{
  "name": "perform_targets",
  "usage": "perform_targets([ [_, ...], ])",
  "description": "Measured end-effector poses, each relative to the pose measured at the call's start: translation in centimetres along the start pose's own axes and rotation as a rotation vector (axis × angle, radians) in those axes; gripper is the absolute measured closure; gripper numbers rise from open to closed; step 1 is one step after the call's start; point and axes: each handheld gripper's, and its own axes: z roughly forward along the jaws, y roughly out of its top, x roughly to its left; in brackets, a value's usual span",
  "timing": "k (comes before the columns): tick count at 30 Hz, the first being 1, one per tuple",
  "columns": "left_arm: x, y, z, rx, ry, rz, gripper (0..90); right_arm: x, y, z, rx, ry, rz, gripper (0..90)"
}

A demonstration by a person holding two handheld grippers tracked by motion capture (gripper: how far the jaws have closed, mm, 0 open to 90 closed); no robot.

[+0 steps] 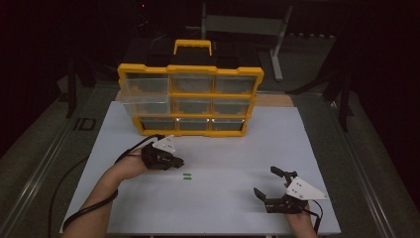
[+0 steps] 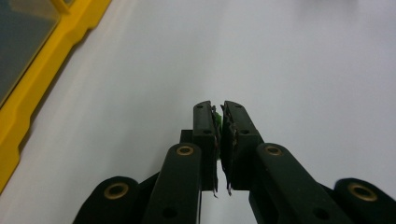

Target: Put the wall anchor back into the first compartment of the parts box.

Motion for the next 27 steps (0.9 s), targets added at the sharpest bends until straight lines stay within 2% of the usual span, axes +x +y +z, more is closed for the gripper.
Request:
perform_targets([
  [4, -0.7, 0.1, -1.2, 0.024, 0.001, 0.015, 83.7, 0.0, 0.0, 0.1, 0.003, 0.000, 0.000, 9.4],
  [8, -1.1, 0.2, -2.2, 0.010, 0.000, 0.013, 83.7, 0.0, -0.1, 0.1, 0.007, -0.001, 0.004, 9.4],
  [9, -1.3, 0.3, -3.2, 0.006, 0.005, 0.024, 83.7, 0.0, -0.1, 0.1, 0.005, -0.001, 0.005, 9.4],
  [13, -1.7, 0.5, -5.1, -0.020, -0.014, 0.015, 83.7, 0.0, 0.0, 0.1, 0.005, -0.004, 0.004, 9.4],
  [16, -2.0, 0.8, -7.3, -0.067, -0.011, 0.026, 83.7, -0.1, -0.1, 0.1, 0.004, -0.004, 0.004, 9.4],
  [18, -2.2, 1.1, -8.6, -0.077, 0.001, 0.030, 83.7, -0.1, -0.1, 0.1, 0.004, -0.005, 0.006, 9.4],
  [27, -2.6, 2.6, -12.9, -0.070, 0.035, 0.040, 83.7, -0.1, 0.0, 0.1, 0.001, -0.007, 0.002, 9.4],
])
